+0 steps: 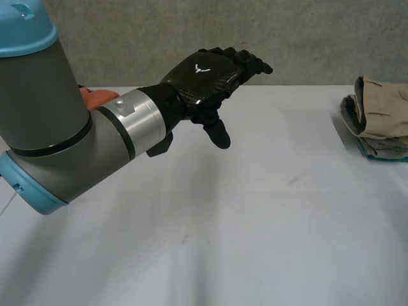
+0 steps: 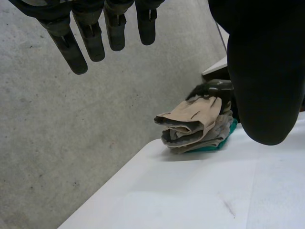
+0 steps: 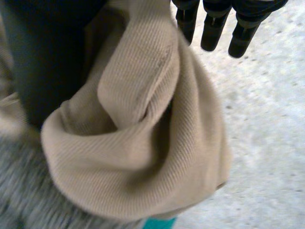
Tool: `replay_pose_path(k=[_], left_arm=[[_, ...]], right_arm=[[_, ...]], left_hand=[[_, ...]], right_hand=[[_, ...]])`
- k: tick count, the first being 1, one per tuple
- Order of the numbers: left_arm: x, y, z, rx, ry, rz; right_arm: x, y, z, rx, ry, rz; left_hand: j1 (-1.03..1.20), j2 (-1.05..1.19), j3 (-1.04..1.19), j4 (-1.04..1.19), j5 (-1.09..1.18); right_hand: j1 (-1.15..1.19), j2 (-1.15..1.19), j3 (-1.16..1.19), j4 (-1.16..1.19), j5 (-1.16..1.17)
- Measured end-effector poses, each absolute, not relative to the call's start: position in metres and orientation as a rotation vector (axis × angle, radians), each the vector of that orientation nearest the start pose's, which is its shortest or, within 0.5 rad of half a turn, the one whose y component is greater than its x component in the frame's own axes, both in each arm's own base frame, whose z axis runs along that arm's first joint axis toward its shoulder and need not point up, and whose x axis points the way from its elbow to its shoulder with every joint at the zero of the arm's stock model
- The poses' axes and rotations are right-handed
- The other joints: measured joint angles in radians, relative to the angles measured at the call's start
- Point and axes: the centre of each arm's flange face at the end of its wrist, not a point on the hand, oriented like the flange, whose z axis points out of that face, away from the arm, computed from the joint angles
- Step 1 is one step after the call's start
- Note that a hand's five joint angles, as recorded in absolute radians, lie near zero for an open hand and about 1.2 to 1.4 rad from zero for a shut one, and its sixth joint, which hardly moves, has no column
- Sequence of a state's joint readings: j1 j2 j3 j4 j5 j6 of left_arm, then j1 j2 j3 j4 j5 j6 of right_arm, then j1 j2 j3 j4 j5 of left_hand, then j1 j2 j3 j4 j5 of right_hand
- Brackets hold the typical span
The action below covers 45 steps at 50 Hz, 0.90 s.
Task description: Fold the laundry.
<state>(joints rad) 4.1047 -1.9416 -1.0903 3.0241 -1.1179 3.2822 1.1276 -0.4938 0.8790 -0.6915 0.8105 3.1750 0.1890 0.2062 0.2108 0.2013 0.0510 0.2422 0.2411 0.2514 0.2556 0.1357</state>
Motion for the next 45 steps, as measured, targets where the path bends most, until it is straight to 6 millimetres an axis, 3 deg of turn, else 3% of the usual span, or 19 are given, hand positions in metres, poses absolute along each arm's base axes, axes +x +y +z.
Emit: replay_pose_path(k=[4,7,9,10,12,14,18,20,22,23,26,28,29,31,36,40,41,44,45], left_arm=[[-0.359,-0.215,0.317,-1.055,-1.542,1.664],[-0.359,-0.214,0.319,-1.054,-1.536,1.666],[-0.359,-0.213,0.32,-1.055,-1.532,1.667],[-0.36,-0.212,0.321,-1.056,-1.528,1.668],[-0.36,-0.211,0.322,-1.056,-1.524,1.669],[-0.359,-0.209,0.326,-1.056,-1.512,1.677],[-0.357,-0.205,0.334,-1.052,-1.49,1.697],[-0.355,-0.204,0.342,-1.047,-1.473,1.716],[-0.354,-0.203,0.344,-1.044,-1.468,1.724],[-0.351,-0.203,0.351,-1.037,-1.455,1.746],[-0.344,-0.206,0.36,-1.012,-1.451,1.795],[-0.338,-0.211,0.366,-0.987,-1.46,1.838],[-0.329,-0.22,0.373,-0.949,-1.479,1.894],[-0.321,-0.228,0.377,-0.915,-1.501,1.943],[-0.266,-0.284,0.388,-0.714,-1.662,2.196],[-0.218,-0.338,0.371,-0.625,-1.837,2.334],[-0.204,-0.356,0.361,-0.625,-1.897,2.362],[-0.185,-0.383,0.34,-0.655,-1.995,2.39],[-0.172,-0.405,0.32,-0.701,-2.065,2.406]], right_arm=[[-0.042,-0.531,0.154,-0.43,1.842,-2.405],[-0.044,-0.522,0.191,-0.358,1.878,-2.461],[-0.044,-0.521,0.194,-0.354,1.881,-2.466],[-0.044,-0.51,0.225,-0.341,1.931,-2.503],[-0.043,-0.506,0.236,-0.347,1.953,-2.518],[-0.038,-0.49,0.271,-0.397,2.028,-2.584],[-0.028,-0.472,0.31,-0.469,2.103,-2.702],[-0.005,-0.461,0.333,-0.531,2.101,-2.789],[0.004,-0.459,0.339,-0.55,2.088,-2.809],[0.045,-0.449,0.355,-0.616,1.998,-2.87],[0.106,-0.431,0.368,-0.702,1.811,-2.907],[0.137,-0.418,0.37,-0.747,1.704,-2.904],[0.17,-0.402,0.37,-0.797,1.586,-2.884],[0.193,-0.389,0.366,-0.842,1.511,-2.849],[0.265,-0.335,0.329,-1.026,1.354,-2.615],[0.288,-0.305,0.295,-1.119,1.404,-2.424],[0.294,-0.292,0.276,-1.162,1.467,-2.319],[0.296,-0.28,0.256,-1.205,1.551,-2.21],[0.295,-0.273,0.242,-1.237,1.617,-2.136]], left_hand=[[0.0,0.0,0.0,0.0,0.0],[0.0,0.0,0.0,0.0,0.0],[0.0,0.0,0.0,0.0,0.0],[0.0,0.0,0.0,0.0,0.0],[0.0,0.0,0.0,0.0,0.0],[0.0,0.0,0.0,0.0,0.0],[0.0,0.0,0.0,0.0,0.0],[0.0,0.0,0.0,0.0,0.0],[0.0,0.0,0.0,0.0,0.0],[0.0,0.0,0.0,0.0,0.0],[0.0,0.0,0.0,0.0,0.0],[0.0,0.0,0.0,0.0,0.0],[0.0,0.0,0.0,0.0,0.0],[0.0,0.0,0.0,0.0,0.0],[0.0,0.0,0.0,0.0,0.0],[0.003,0.0,0.0,0.0,0.0],[0.003,0.0,0.0,0.0,0.0],[0.003,0.0,0.0,0.0,0.0],[0.003,0.0,0.0,0.0,0.0]], right_hand=[[-0.016,-0.032,-0.041,-0.045,-0.087],[-0.016,-0.032,-0.041,-0.045,-0.087],[-0.016,-0.032,-0.041,-0.045,-0.087],[-0.016,-0.032,-0.041,-0.045,-0.087],[-0.016,-0.032,-0.041,-0.045,-0.087],[-0.016,-0.032,-0.041,-0.045,-0.087],[-0.016,-0.032,-0.041,-0.045,-0.087],[-0.016,-0.032,-0.041,-0.045,-0.087],[-0.016,-0.032,-0.041,-0.045,-0.087],[-0.016,-0.032,-0.041,-0.045,-0.087],[-0.016,-0.032,-0.041,-0.045,-0.087],[-0.016,-0.032,-0.041,-0.045,-0.087],[-0.016,-0.032,-0.041,-0.045,-0.087],[-0.016,-0.032,-0.041,-0.045,-0.087],[-0.016,-0.032,-0.041,-0.045,-0.087],[-0.016,-0.032,-0.041,-0.045,-0.087],[-0.016,-0.032,-0.041,-0.045,-0.087],[-0.016,-0.032,-0.041,-0.045,-0.087],[-0.016,-0.032,-0.041,-0.045,-0.087]])
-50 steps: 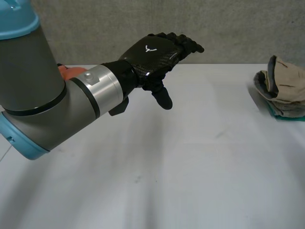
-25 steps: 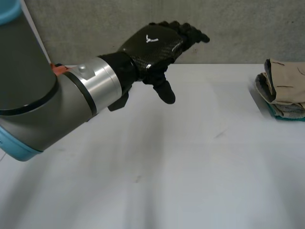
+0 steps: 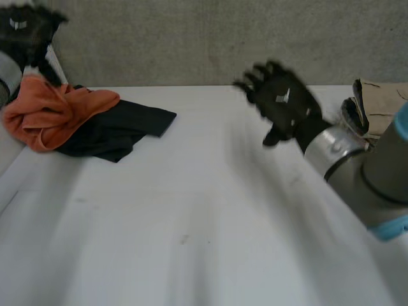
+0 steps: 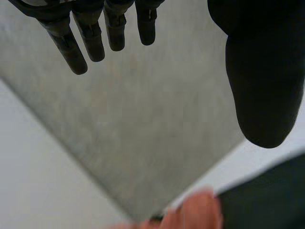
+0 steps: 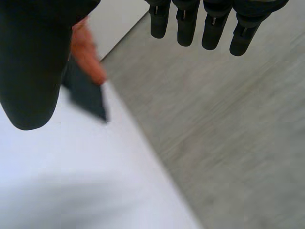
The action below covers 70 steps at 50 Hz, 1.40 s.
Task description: Fold the laundry.
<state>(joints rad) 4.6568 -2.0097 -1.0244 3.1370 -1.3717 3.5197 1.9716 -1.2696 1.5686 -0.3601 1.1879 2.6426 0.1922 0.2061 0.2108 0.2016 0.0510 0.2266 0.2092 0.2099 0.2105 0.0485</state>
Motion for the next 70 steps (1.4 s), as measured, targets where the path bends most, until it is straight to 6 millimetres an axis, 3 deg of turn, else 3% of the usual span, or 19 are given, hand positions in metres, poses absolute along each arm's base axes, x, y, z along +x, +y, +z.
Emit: replay_pose_path(k=[6,12,22,27,29,30,31,37,40,41,43,48,53,56,60,64,67,68,70], left_arm=[[-0.143,-0.468,0.248,0.757,1.841,-2.086],[-0.118,-0.51,0.198,0.799,1.741,-2.081],[-0.086,-0.551,0.133,0.783,1.705,-2.085],[-0.078,-0.558,0.119,0.773,1.708,-2.08],[-0.077,-0.559,0.115,0.772,1.709,-2.079],[-0.078,-0.559,0.114,0.773,1.71,-2.08],[-0.079,-0.559,0.112,0.773,1.711,-2.081],[-0.094,-0.555,0.126,0.741,1.687,-2.092],[-0.111,-0.544,0.167,0.697,1.627,-2.143],[-0.111,-0.544,0.167,0.697,1.627,-2.143],[-0.131,-0.527,0.211,0.664,1.575,-2.227],[-0.182,-0.473,0.287,0.624,1.534,-2.482],[-0.238,-0.395,0.343,0.617,1.593,-2.79],[-0.265,-0.351,0.353,0.647,1.698,-2.914],[-0.29,-0.315,0.346,0.711,1.843,-2.965],[-0.337,-0.265,0.303,0.917,2.133,-2.905],[-0.361,-0.245,0.271,1.05,2.274,-2.816],[-0.375,-0.234,0.251,1.13,2.352,-2.749],[-0.387,-0.224,0.227,1.213,2.441,-2.653]], right_arm=[[0.286,-0.257,0.206,-1.334,1.789,-1.98],[0.273,-0.244,0.18,-1.393,1.897,-1.885],[0.258,-0.231,0.156,-1.396,1.995,-1.783],[0.251,-0.235,0.153,-1.379,2.028,-1.776],[0.249,-0.237,0.153,-1.373,2.037,-1.777],[0.249,-0.237,0.153,-1.372,2.039,-1.778],[0.247,-0.238,0.153,-1.367,2.044,-1.78],[0.246,-0.24,0.155,-1.36,2.047,-1.793],[0.245,-0.242,0.159,-1.355,2.043,-1.813],[0.245,-0.242,0.159,-1.355,2.043,-1.813],[0.243,-0.243,0.163,-1.349,2.04,-1.832],[0.241,-0.245,0.172,-1.334,2.03,-1.872],[0.237,-0.247,0.185,-1.304,2.018,-1.931],[0.231,-0.25,0.195,-1.273,2.019,-1.98],[0.226,-0.253,0.203,-1.231,2.026,-2.015],[0.213,-0.264,0.214,-1.101,2.066,-2.062],[0.207,-0.269,0.217,-1.037,2.092,-2.077],[0.203,-0.273,0.218,-1.003,2.106,-2.085],[0.199,-0.277,0.22,-0.969,2.122,-2.092]], left_hand=[[0.0,0.0,0.0,0.0,0.0],[0.0,0.0,0.0,0.0,0.0],[0.066,0.053,0.049,0.053,0.039],[0.364,0.323,0.307,0.318,0.291],[0.694,0.618,0.605,0.625,0.59],[0.694,0.618,0.605,0.625,0.59],[0.94,0.914,0.881,0.915,0.867],[0.94,0.975,0.936,0.992,0.894],[0.94,0.979,0.938,0.993,0.894],[0.94,0.979,0.938,0.993,0.894],[0.94,0.986,0.97,0.996,0.894],[0.94,0.986,0.977,0.997,0.894],[0.94,0.986,0.977,0.998,0.894],[0.94,0.986,0.977,0.998,0.894],[0.94,0.986,0.977,0.998,0.894],[0.94,0.986,0.977,0.998,0.894],[0.921,0.965,0.956,0.976,0.88],[0.689,0.704,0.719,0.732,0.687],[0.568,0.619,0.615,0.626,0.582]], right_hand=[[0.0,0.0,0.0,0.0,0.0],[0.0,0.0,0.0,0.0,0.0],[0.0,0.0,0.0,0.0,0.0],[0.0,0.0,0.0,0.0,0.0],[0.0,0.0,0.0,0.0,0.0],[0.0,0.0,0.0,0.0,0.0],[0.0,0.0,0.0,0.0,0.0],[0.0,0.0,0.0,0.0,0.0],[0.0,0.0,0.0,0.0,0.0],[0.0,0.0,0.0,0.0,0.0],[0.0,0.0,0.0,0.0,0.0],[0.0,0.0,0.0,0.0,0.0],[0.0,0.0,0.0,0.0,0.0],[0.0,0.0,0.0,0.0,0.0],[0.0,0.0,0.0,0.0,0.0],[0.0,0.0,0.0,0.0,0.0],[0.0,0.0,0.0,0.0,0.0],[0.0,0.0,0.0,0.0,0.0],[0.0,0.0,0.0,0.0,0.0]])
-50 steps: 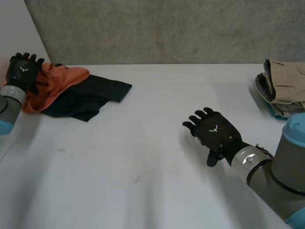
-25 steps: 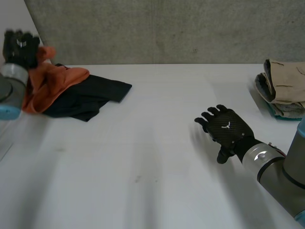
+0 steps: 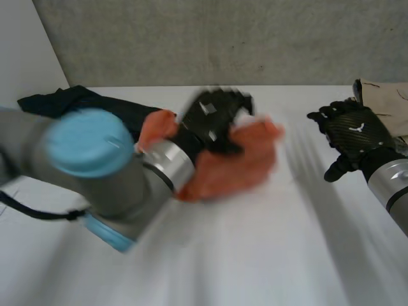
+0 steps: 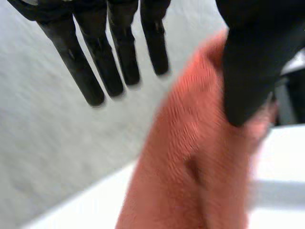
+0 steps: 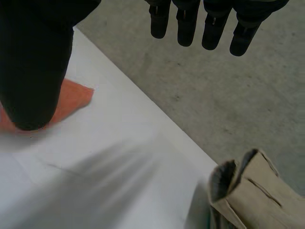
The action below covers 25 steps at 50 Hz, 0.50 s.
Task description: Fold the laundry.
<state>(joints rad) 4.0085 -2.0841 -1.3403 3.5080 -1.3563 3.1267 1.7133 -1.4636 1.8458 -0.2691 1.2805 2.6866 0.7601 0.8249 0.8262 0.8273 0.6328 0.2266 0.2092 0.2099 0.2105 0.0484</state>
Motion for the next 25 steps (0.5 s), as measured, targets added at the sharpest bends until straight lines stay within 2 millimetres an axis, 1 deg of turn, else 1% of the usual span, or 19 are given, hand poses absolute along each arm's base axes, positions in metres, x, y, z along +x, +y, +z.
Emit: replay_pose_path(k=[1,2,4,5,6,10,11,12,13,15,18,20,22,23,24,25], left_arm=[[-0.392,-0.22,0.218,-0.809,-1.611,1.698],[-0.397,-0.215,0.204,-0.836,-1.648,1.65],[-0.401,-0.212,0.194,-0.857,-1.686,1.608],[-0.401,-0.212,0.194,-0.857,-1.686,1.608],[-0.4,-0.212,0.186,-0.874,-1.743,1.563],[-0.389,-0.221,0.197,-0.853,-1.784,1.574],[-0.38,-0.228,0.209,-0.83,-1.794,1.601],[-0.38,-0.228,0.209,-0.83,-1.794,1.601],[-0.368,-0.235,0.224,-0.801,-1.795,1.64],[-0.353,-0.24,0.24,-0.769,-1.791,1.689],[-0.335,-0.248,0.254,-0.735,-1.793,1.751],[-0.322,-0.255,0.258,-0.724,-1.811,1.793],[-0.317,-0.259,0.258,-0.726,-1.823,1.81],[-0.307,-0.268,0.253,-0.749,-1.86,1.843],[-0.307,-0.268,0.253,-0.749,-1.86,1.843],[-0.299,-0.277,0.243,-0.795,-1.903,1.869]], right_arm=[[0.198,-0.277,0.22,-0.961,2.125,-2.094],[0.196,-0.279,0.221,-0.946,2.133,-2.098],[0.194,-0.281,0.221,-0.936,2.139,-2.1],[0.194,-0.281,0.221,-0.936,2.139,-2.1],[0.193,-0.282,0.222,-0.927,2.144,-2.1],[0.193,-0.282,0.222,-0.925,2.147,-2.093],[0.194,-0.282,0.222,-0.926,2.152,-2.085],[0.194,-0.282,0.222,-0.926,2.152,-2.085],[0.194,-0.28,0.222,-0.928,2.165,-2.063],[0.194,-0.277,0.221,-0.933,2.187,-2.025],[0.196,-0.27,0.219,-0.945,2.23,-1.941],[0.198,-0.263,0.218,-0.955,2.267,-1.865],[0.199,-0.26,0.217,-0.961,2.281,-1.832],[0.201,-0.252,0.215,-0.974,2.309,-1.756],[0.201,-0.252,0.215,-0.974,2.309,-1.756],[0.204,-0.242,0.212,-0.992,2.337,-1.666]], left_hand=[[-0.191,-0.18,-0.178,-0.182,-0.175],[-0.351,-0.358,-0.356,-0.364,-0.351],[-0.393,-0.442,-0.435,-0.449,-0.433],[-0.393,-0.442,-0.435,-0.449,-0.433],[-0.409,-0.49,-0.492,-0.502,-0.49],[-0.419,-0.508,-0.509,-0.518,-0.513],[-0.425,-0.512,-0.513,-0.519,-0.514],[-0.425,-0.512,-0.513,-0.519,-0.514],[-0.425,-0.512,-0.513,-0.519,-0.514],[-0.425,-0.512,-0.513,-0.519,-0.514],[-0.425,-0.512,-0.513,-0.519,-0.514],[-0.425,-0.512,-0.513,-0.519,-0.514],[-0.425,-0.512,-0.513,-0.519,-0.514],[-0.425,-0.512,-0.513,-0.519,-0.514],[-0.425,-0.512,-0.513,-0.519,-0.514],[-0.425,-0.512,-0.512,-0.519,-0.514]], right_hand=[[0.0,0.0,0.0,0.0,0.0],[0.0,0.0,0.0,0.0,0.0],[0.0,0.0,0.0,0.0,0.0],[0.0,0.0,0.0,0.0,0.0],[0.0,0.0,0.0,0.0,0.0],[0.0,0.0,0.0,0.0,0.0],[0.0,0.0,0.0,0.0,0.0],[0.0,0.0,0.0,0.0,0.0],[0.0,0.0,0.0,0.0,0.0],[0.0,0.0,0.0,0.0,0.0],[0.0,0.0,0.0,0.0,0.0],[0.0,0.0,0.0,0.0,0.0],[0.0,0.0,0.0,0.0,0.0],[0.0,0.0,0.0,0.0,0.0],[0.0,0.0,0.0,0.0,0.0],[0.0,0.0,0.0,0.0,0.0]])
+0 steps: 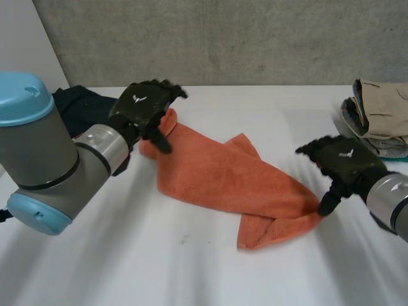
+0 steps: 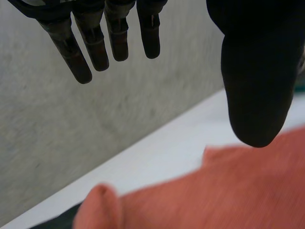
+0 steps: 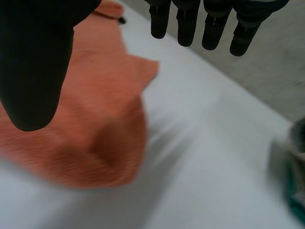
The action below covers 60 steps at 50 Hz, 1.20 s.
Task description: Fold the laundry.
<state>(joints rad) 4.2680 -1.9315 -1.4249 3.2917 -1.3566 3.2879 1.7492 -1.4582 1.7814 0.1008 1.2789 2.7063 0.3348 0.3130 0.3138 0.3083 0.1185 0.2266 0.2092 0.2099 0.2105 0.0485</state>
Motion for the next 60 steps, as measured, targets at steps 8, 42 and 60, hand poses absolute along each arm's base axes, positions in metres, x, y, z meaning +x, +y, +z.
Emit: replay_pose_path(k=[8,42,60], left_arm=[[-0.281,-0.311,0.181,1.274,2.217,-2.044],[-0.311,-0.386,0.095,1.666,1.965,-2.074],[-0.336,-0.341,0.168,1.586,1.861,-2.135]], right_arm=[[0.224,-0.22,0.194,-1.088,2.299,-1.553],[0.245,-0.225,0.138,-1.174,2.315,-1.676],[0.252,-0.262,0.17,-1.314,2.155,-2.046]], left_hand=[[0.003,0.005,0.003,0.007,0.036],[0.521,0.524,0.511,0.519,0.526],[0.828,0.879,0.874,0.886,0.868]], right_hand=[[0.006,0.017,0.018,0.017,0.012],[0.14,0.158,0.161,0.161,0.154],[0.86,0.961,0.973,0.983,0.915]])
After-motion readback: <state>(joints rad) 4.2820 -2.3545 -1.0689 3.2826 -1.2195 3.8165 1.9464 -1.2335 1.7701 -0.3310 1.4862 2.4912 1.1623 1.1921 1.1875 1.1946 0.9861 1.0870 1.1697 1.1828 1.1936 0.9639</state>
